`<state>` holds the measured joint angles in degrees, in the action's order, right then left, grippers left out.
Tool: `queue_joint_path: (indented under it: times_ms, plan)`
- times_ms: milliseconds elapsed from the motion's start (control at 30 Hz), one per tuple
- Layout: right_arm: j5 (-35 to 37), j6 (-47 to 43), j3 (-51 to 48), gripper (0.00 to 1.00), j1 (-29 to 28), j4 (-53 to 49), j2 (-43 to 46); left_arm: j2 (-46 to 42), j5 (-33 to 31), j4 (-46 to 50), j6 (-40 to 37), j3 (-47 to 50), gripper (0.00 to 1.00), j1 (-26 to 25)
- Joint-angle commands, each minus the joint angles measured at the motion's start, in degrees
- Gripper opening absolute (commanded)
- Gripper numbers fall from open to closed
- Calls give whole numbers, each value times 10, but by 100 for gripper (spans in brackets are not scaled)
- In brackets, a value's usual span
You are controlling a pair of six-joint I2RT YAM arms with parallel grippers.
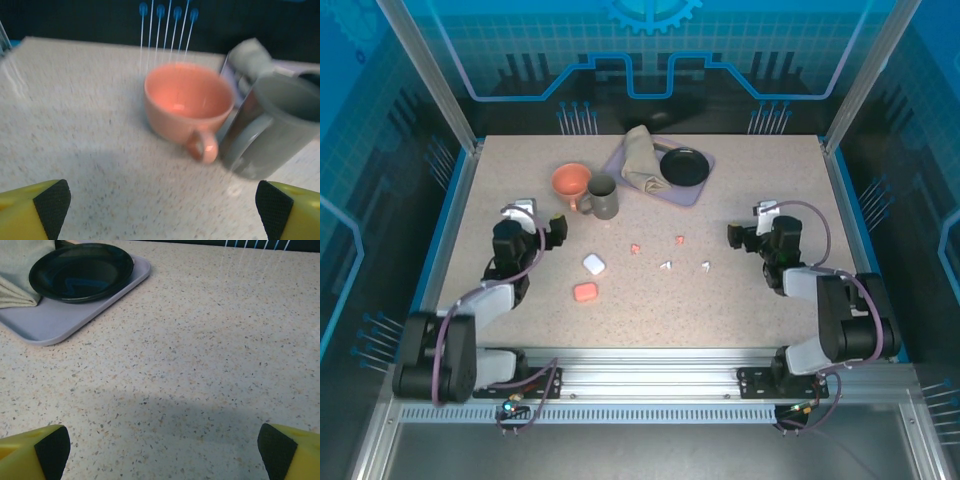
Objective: Insert the wireless bluetooth earbuds into the charging case
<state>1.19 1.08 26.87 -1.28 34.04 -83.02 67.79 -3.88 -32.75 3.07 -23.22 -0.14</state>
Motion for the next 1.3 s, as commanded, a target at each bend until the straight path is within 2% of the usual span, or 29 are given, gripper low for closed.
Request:
queue_joint_path:
  times_ms: [0,67,167,400,567,700,900,1267]
  plan:
    - [-2,10,39,100,7,-87,63,-83,-19,138,48,-31,99,-4]
    - [-9,13,54,100,4,-146,102,-118,-25,246,84,-65,99,-4]
    - [-14,14,85,100,-11,-251,156,-157,13,367,122,-101,99,-5]
    - [-25,56,179,100,-88,-468,190,-231,83,522,215,-121,99,-6]
    - [-21,87,224,100,-191,-524,171,-227,141,586,271,-131,99,-6]
    - [13,111,260,100,-291,-535,134,-200,175,608,299,-134,99,-6]
    - [62,117,313,98,-410,-541,36,-188,131,625,304,-131,99,-6]
    - [73,136,486,85,-531,-573,-198,-236,48,668,294,-144,99,-6]
